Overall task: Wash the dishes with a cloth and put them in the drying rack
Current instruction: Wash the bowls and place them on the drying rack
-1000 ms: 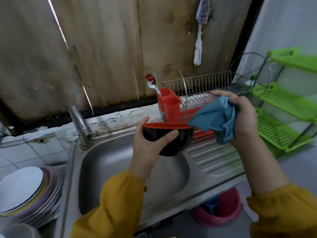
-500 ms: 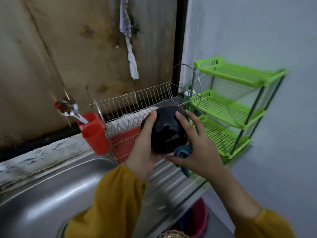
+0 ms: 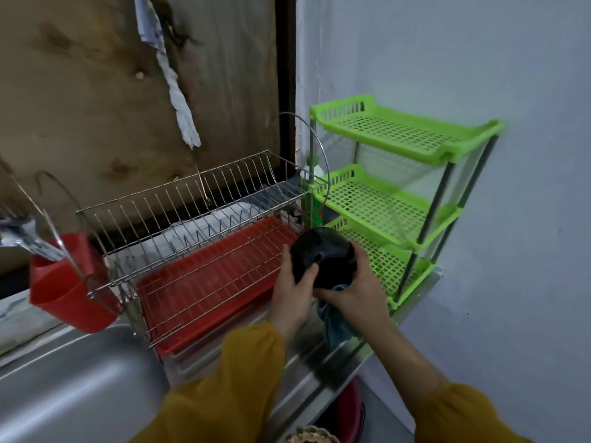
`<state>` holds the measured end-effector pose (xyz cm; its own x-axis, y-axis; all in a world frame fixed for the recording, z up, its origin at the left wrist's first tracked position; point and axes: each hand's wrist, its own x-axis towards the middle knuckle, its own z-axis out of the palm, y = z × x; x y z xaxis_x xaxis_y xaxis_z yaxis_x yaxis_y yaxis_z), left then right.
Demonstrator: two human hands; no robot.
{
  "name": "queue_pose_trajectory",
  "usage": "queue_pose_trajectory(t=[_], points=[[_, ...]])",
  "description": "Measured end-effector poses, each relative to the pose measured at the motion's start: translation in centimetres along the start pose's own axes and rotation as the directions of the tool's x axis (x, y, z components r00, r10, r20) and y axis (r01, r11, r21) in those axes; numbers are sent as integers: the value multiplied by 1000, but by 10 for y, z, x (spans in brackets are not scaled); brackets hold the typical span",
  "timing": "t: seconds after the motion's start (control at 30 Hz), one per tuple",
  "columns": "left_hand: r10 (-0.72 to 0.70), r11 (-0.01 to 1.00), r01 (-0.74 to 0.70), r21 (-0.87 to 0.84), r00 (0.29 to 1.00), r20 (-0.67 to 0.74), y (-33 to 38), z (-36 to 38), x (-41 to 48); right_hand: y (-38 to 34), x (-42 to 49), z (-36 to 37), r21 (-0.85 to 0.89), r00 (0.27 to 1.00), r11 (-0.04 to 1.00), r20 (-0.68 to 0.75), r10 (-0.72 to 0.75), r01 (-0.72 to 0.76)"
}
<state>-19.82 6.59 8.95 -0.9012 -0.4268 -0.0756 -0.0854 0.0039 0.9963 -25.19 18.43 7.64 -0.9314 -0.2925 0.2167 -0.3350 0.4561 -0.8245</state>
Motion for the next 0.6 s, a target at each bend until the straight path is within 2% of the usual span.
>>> queue_pose_trajectory(t=[0.1, 0.2, 0.37, 0.5, 0.6], points=[[57, 987, -68, 149, 995, 77, -20, 16, 20, 15, 27, 0, 30, 989, 989, -31, 147, -146], [21, 975, -52, 216, 989, 146, -24, 27, 47, 27, 54, -1, 6, 962, 963, -45, 269, -269], [-47, 962, -27, 273, 964, 262, -21, 46, 89, 40, 96, -4, 11, 872, 877, -100, 479, -480], [-107, 971, 45, 234, 960, 260, -27, 62, 116, 48, 121, -3, -32, 786, 786, 18, 618, -617], [-162, 972, 112, 207, 956, 243, -34, 70, 131, 52, 134, -3, -151, 765, 768, 94, 637, -622]])
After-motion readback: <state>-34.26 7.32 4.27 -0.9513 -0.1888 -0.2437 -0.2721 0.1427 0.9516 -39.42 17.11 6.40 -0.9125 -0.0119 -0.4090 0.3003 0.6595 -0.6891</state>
